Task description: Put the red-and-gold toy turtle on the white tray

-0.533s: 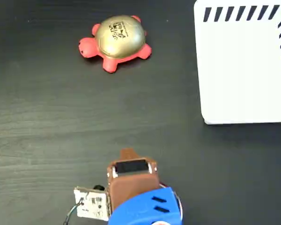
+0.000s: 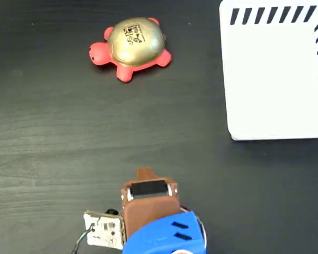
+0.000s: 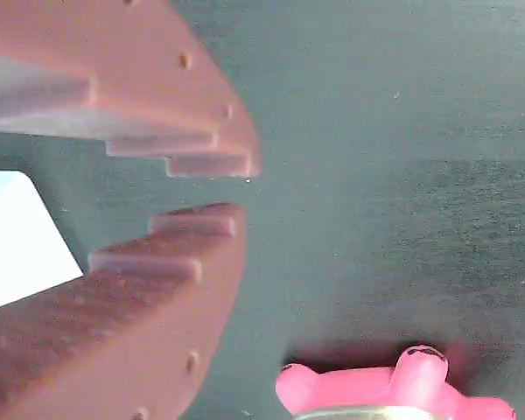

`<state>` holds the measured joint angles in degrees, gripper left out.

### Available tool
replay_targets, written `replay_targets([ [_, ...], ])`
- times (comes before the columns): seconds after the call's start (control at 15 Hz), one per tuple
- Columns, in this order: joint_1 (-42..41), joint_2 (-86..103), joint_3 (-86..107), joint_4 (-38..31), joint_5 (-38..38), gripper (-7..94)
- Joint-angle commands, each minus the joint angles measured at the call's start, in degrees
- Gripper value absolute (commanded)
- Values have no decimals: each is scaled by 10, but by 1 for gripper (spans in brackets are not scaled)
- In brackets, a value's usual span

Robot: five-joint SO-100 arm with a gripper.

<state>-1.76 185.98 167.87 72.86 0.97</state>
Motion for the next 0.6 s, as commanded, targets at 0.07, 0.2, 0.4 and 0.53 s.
replay_targets([
  [0.07, -11, 2, -7, 6, 9, 0],
  [0.2, -12, 2, -7, 6, 6, 0],
  [0.4, -26, 2, -6, 5, -4, 0],
  [0.53, -27, 2, -6, 5, -7, 0],
])
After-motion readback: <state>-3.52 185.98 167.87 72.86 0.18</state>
